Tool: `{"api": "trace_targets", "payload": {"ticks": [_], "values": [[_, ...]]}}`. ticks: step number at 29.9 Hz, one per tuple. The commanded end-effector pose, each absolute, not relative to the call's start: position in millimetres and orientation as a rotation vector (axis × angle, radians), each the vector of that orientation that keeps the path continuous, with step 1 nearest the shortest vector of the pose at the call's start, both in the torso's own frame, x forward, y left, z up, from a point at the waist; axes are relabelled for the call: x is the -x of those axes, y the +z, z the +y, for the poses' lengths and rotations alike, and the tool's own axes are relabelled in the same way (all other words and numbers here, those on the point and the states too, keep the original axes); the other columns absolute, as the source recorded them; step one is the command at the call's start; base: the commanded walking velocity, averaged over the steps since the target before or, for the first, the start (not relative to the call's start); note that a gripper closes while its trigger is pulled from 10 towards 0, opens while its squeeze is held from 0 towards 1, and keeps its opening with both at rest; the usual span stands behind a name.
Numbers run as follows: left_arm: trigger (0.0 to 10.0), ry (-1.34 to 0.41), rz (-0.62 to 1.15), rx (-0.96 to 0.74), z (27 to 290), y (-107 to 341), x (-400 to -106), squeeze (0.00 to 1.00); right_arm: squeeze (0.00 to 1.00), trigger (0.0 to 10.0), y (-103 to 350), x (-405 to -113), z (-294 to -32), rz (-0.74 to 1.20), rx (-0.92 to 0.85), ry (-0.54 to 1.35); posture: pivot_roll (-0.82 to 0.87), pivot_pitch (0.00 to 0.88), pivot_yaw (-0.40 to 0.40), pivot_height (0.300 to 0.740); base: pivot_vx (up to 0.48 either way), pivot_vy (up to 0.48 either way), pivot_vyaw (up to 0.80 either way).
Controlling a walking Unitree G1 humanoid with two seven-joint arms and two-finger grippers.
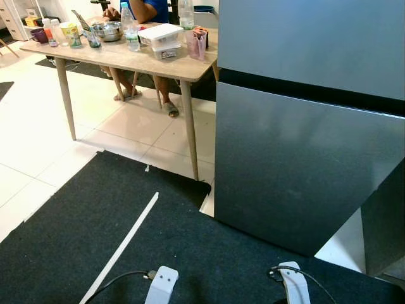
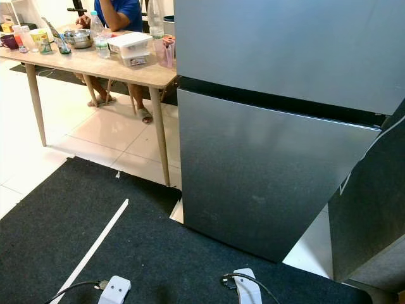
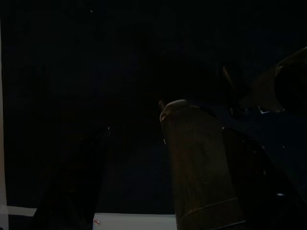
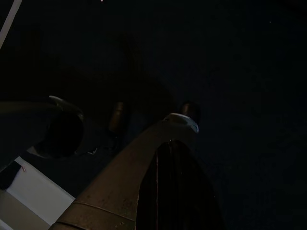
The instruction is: Restocking fridge
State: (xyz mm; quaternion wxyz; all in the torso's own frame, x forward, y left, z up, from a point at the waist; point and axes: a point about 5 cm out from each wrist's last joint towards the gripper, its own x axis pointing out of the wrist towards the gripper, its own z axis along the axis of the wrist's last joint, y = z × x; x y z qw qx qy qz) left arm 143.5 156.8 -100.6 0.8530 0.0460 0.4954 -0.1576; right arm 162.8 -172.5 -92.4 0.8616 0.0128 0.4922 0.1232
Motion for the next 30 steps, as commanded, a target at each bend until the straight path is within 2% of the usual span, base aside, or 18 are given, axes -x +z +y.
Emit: {"api": "trace_targets", "payload": {"ticks": [1,9,30], "values": [[10.0,-0.332,1.056,-0.091,154.5,-102.4,-139.2,0.00,0.00,10.0,-92.4,-162.7,-171.7,1.029,-0.019,0.267,-0.07,0.034,-0.011,0.740,0.000,0.000,0.00],[10.0,-0.328,1.058,-0.093,155.3,-102.6,-138.9,0.00,0.00,10.0,-91.1,-164.6,-171.6,1.017,-0.041,0.276,-0.07,0.031,-0.008,0.740,0.000,0.000,0.00],[10.0,-0.336,1.032,-0.067,147.6,-98.8,-150.0,0.00,0.00,10.0,-91.2,-163.3,-179.4,1.020,-0.039,0.239,-0.10,0.014,0.000,0.740,0.000,0.000,0.78]]}}
